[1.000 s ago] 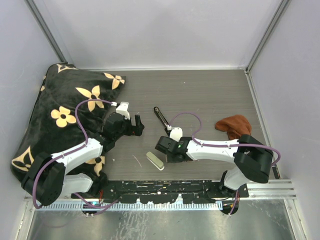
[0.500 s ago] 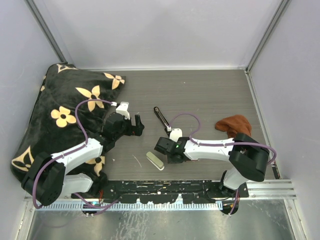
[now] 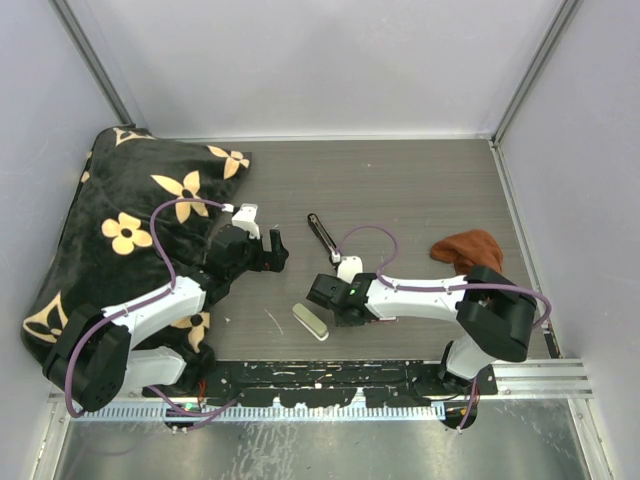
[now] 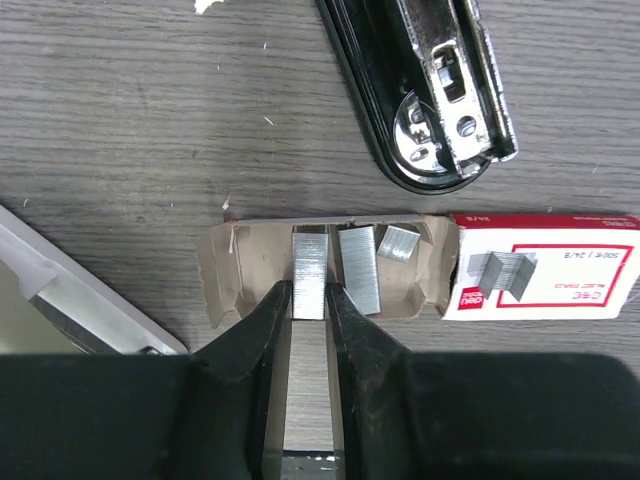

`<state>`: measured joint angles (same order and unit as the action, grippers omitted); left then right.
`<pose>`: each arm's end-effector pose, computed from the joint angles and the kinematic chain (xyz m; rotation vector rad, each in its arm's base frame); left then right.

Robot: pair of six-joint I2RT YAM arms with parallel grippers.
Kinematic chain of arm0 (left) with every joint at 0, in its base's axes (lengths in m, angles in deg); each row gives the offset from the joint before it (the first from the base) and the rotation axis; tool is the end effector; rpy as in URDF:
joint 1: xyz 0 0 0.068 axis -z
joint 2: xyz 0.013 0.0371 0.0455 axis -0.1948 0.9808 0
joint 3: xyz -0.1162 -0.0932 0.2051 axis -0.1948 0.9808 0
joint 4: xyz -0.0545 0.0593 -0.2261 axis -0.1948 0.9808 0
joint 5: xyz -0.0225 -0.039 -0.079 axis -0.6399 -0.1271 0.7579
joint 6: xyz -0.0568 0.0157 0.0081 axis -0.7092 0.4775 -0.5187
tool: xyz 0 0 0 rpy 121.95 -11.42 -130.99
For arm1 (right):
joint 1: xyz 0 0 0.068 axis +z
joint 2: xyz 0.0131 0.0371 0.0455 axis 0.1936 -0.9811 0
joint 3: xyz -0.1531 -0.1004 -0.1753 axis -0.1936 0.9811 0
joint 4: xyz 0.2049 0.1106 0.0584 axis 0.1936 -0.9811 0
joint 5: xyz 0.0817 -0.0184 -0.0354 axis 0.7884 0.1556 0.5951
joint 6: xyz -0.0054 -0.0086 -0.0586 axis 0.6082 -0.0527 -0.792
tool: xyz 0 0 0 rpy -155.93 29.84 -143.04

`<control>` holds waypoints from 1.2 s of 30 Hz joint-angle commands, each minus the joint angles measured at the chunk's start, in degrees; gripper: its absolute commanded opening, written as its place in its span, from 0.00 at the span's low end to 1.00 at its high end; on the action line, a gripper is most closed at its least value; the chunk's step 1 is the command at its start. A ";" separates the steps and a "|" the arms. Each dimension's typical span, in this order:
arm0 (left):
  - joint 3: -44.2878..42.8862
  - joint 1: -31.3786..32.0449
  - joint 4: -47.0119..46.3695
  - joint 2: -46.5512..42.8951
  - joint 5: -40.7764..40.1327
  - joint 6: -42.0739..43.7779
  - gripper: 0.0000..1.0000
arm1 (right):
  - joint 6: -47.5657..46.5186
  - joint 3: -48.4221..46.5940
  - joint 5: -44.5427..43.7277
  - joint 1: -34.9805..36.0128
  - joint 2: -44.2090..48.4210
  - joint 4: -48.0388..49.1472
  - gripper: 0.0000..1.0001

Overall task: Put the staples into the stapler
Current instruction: Pick up the staple from the staple box, then install the staple into the stapler.

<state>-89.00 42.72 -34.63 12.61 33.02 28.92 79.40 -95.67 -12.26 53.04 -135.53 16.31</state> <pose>0.2142 -0.1273 0.1930 0.1606 2.0910 -0.4744 0.1245 0.2199 0.1482 -0.1128 2.6961 0.0089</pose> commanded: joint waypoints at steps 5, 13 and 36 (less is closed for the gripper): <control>0.21 -0.09 -4.09 -1.70 -0.87 0.25 0.99 | -12.91 -5.35 2.32 -3.06 8.53 -3.34 0.19; 0.26 -0.11 -3.96 -1.97 -1.18 0.43 0.99 | -28.12 -9.57 10.99 -11.67 8.84 -7.50 0.17; -0.07 -0.11 -3.96 -1.00 -1.36 0.73 0.99 | -44.08 -18.00 20.00 -22.04 -1.46 -14.12 0.18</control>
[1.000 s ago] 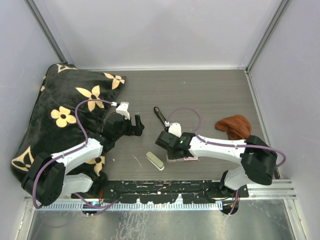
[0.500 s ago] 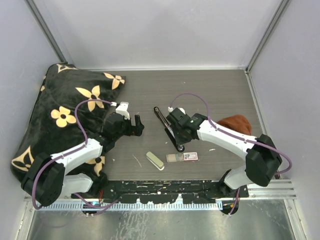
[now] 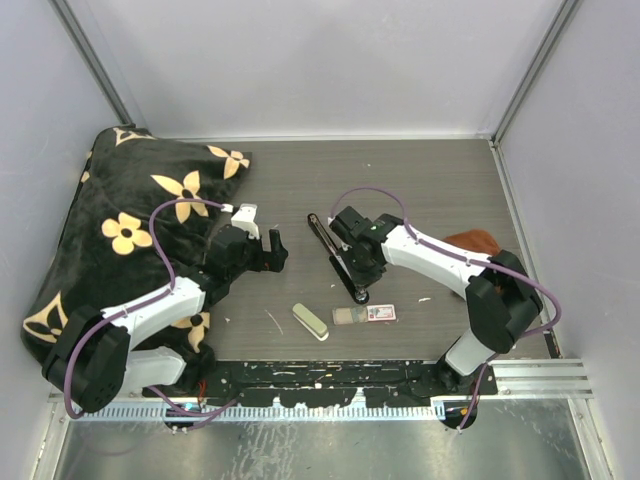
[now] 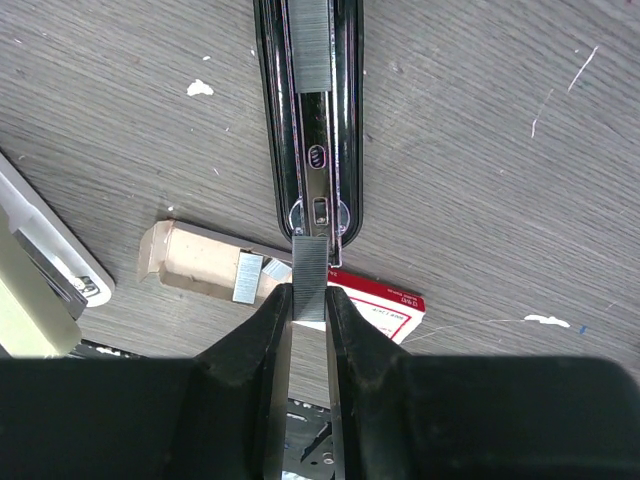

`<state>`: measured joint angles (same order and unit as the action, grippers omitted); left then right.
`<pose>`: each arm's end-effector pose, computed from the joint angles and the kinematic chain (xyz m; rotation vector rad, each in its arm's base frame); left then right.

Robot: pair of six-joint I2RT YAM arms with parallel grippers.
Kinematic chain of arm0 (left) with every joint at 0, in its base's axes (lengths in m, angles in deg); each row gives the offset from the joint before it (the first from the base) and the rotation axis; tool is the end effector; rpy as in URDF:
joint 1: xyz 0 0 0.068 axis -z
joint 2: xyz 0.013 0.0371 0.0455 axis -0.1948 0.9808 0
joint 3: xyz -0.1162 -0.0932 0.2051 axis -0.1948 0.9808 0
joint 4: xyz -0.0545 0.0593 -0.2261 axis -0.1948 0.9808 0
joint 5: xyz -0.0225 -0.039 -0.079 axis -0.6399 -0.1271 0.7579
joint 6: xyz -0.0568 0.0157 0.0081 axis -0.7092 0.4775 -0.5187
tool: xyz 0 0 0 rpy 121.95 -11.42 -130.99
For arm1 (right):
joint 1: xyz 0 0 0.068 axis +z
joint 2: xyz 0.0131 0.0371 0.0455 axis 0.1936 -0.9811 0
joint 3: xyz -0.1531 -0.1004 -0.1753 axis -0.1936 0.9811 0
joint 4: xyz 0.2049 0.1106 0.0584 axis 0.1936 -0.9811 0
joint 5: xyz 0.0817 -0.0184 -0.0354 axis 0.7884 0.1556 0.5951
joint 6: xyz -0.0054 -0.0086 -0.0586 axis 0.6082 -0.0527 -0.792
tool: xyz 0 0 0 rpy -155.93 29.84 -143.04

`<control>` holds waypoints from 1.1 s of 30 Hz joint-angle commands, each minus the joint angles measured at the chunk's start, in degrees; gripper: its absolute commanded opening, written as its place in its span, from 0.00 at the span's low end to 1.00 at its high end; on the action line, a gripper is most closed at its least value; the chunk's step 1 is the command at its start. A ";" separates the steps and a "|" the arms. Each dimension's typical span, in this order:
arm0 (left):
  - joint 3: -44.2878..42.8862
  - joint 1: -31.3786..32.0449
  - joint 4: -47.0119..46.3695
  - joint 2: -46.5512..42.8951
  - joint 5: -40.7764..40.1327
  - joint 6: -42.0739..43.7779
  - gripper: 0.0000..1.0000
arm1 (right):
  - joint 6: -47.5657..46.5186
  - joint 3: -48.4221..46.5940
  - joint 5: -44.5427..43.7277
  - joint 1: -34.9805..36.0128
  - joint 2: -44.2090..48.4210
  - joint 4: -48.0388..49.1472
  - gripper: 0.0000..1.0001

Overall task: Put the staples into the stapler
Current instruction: Install the staple into the stapler.

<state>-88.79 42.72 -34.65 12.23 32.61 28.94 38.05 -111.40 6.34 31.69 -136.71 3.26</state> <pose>0.2135 -0.1265 0.1934 0.1559 2.0867 -0.4685 0.2061 0.1877 0.2013 -0.6721 2.8112 0.1037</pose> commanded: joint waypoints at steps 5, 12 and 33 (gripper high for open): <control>-0.31 -0.11 -3.94 -0.21 -0.81 0.63 0.99 | -3.60 -2.40 1.55 -1.68 -1.27 -1.09 0.18; -0.51 -0.08 -4.10 0.46 -0.69 0.67 0.99 | -4.41 -2.47 3.16 -1.88 -2.85 -0.74 0.18; -0.60 -0.11 -4.11 0.69 -0.44 0.65 0.99 | -4.67 -2.43 3.42 -2.15 -3.69 -0.65 0.18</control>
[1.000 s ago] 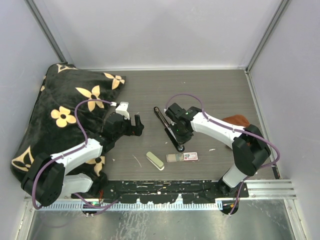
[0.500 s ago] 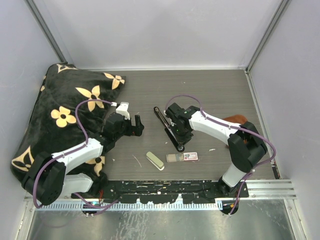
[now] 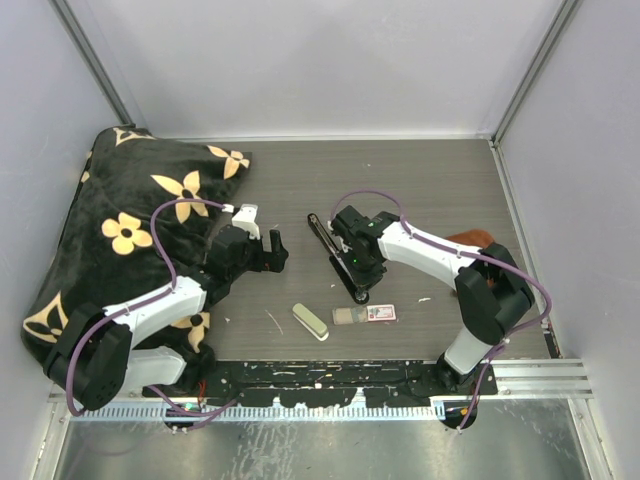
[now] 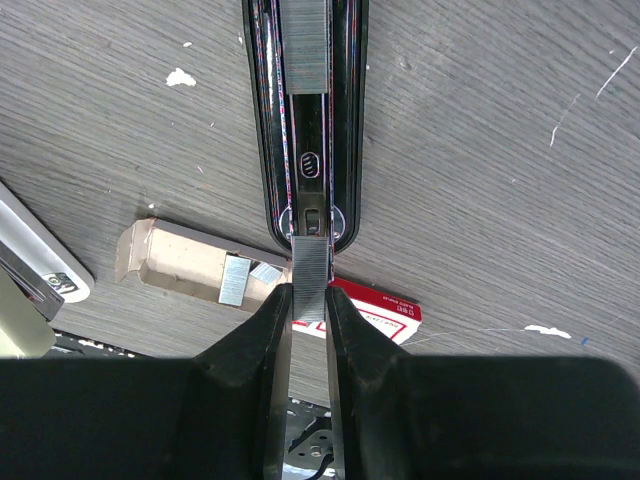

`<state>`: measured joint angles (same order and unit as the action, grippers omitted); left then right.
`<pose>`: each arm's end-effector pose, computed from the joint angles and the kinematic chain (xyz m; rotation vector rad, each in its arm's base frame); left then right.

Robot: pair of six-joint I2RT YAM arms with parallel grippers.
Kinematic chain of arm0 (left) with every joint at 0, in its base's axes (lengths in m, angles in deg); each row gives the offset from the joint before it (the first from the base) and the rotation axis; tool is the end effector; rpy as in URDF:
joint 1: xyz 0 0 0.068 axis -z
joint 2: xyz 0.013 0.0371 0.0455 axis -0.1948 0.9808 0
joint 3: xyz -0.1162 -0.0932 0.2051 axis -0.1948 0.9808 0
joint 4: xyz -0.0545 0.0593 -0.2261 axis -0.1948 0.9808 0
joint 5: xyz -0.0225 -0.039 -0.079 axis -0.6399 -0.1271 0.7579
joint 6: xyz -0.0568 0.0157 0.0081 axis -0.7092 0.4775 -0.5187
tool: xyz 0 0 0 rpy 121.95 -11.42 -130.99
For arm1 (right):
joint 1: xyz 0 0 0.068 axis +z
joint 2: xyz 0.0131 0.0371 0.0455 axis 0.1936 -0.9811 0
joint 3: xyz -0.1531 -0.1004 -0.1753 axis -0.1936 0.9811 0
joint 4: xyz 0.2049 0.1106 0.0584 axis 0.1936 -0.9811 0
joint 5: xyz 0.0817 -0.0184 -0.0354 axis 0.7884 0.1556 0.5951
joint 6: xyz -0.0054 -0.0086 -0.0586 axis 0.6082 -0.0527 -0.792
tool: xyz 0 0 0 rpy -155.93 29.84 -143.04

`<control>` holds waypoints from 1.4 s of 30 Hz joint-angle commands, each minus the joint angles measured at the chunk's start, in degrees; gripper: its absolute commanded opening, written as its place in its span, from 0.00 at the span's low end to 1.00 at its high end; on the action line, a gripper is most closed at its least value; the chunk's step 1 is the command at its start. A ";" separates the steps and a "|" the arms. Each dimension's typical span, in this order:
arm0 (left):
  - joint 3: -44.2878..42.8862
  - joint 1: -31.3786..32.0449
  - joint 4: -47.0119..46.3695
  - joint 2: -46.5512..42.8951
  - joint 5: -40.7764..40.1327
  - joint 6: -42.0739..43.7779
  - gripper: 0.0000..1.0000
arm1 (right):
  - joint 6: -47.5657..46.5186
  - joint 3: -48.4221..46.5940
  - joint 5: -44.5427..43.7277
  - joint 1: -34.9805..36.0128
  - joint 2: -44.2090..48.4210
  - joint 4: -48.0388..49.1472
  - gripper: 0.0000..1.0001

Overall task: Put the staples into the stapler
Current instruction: Install the staple into the stapler.

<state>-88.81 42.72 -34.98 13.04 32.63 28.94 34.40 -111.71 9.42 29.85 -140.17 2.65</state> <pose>0.2147 -0.1273 0.1909 0.1572 2.0945 -0.4656 0.2139 0.1857 0.1866 -0.7460 2.8741 0.1161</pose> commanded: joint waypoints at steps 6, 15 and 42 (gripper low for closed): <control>-0.50 -0.11 -3.78 -0.21 -0.54 0.76 0.99 | -1.14 -1.98 0.26 -0.49 -0.84 -0.12 0.18; -0.47 -0.11 -3.78 -0.30 -0.50 0.72 0.99 | -1.50 -2.12 0.08 -0.85 -1.71 -0.08 0.18; -0.50 -0.11 -3.39 -0.91 -0.97 1.09 0.99 | -3.29 -8.88 -0.53 -1.79 -7.06 -1.27 0.20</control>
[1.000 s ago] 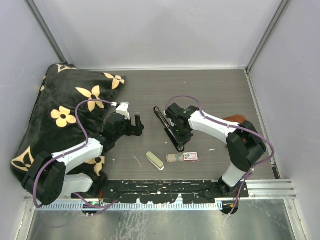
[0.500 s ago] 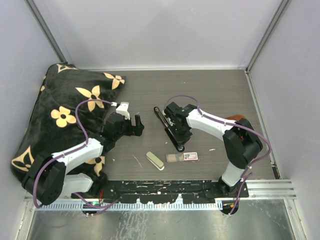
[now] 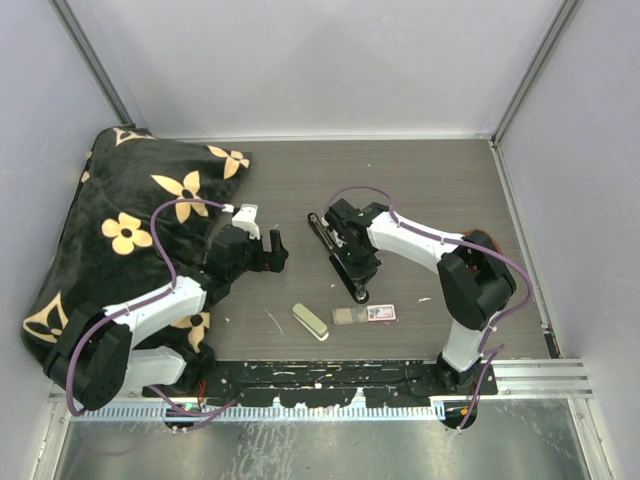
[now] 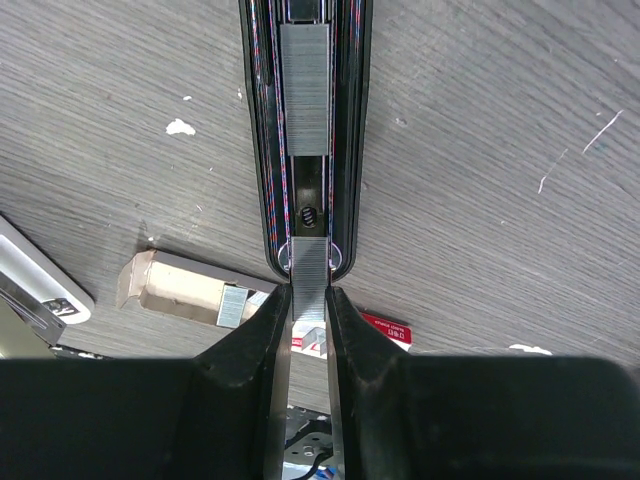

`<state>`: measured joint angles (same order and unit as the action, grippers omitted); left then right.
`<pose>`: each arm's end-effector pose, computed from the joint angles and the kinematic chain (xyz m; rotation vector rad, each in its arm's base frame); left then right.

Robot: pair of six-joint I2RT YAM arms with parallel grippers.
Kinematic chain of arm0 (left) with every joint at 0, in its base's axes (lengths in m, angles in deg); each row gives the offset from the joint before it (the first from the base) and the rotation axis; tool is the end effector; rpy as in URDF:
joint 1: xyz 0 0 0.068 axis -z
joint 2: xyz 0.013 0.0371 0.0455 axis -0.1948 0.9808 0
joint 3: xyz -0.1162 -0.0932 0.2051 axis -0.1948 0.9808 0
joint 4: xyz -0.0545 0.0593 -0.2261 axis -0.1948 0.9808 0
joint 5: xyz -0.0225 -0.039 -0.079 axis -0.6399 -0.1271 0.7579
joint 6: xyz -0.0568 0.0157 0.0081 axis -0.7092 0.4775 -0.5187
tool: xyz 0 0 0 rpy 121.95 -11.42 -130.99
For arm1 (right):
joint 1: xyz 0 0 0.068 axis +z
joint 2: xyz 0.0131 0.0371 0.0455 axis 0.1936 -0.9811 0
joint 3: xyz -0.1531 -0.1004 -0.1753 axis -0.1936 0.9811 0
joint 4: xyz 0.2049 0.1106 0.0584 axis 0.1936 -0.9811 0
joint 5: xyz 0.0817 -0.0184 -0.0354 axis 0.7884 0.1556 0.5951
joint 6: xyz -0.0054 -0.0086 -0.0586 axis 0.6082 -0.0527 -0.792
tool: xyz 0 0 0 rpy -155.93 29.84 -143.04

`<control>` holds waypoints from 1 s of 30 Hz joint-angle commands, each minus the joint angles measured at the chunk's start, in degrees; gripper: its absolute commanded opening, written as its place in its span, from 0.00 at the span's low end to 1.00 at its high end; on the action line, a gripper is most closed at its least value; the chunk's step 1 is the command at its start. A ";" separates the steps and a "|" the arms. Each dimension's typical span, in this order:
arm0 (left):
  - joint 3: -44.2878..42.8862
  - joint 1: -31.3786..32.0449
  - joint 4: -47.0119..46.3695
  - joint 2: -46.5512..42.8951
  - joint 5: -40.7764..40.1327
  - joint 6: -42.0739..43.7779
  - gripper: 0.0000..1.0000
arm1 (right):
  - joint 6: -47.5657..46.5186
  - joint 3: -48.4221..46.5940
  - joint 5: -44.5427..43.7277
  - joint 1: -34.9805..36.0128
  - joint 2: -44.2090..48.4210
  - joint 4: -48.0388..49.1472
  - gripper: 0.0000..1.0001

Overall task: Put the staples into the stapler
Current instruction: Install the staple into the stapler.

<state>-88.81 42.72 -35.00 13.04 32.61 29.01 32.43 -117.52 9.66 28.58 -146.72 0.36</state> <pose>0.2148 -0.1273 0.1909 0.1582 2.0939 -0.4647 0.2339 0.1943 0.1790 -0.7767 2.9164 0.0827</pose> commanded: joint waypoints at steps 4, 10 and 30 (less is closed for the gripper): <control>-0.55 -0.11 -3.32 -0.99 -0.91 1.11 0.99 | -1.66 -4.15 -0.78 -0.62 -1.28 0.95 0.20; -0.56 -0.11 -3.23 -0.91 -0.98 1.14 0.99 | -2.02 -5.33 -1.00 -0.82 -2.45 0.94 0.21; -0.49 -0.11 -3.06 -1.31 -1.07 1.30 0.99 | -2.17 -5.78 -1.84 -1.13 -2.66 0.76 0.33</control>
<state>-88.81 42.72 -35.00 13.04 32.58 29.20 31.38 -121.13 8.96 27.82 -149.59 0.29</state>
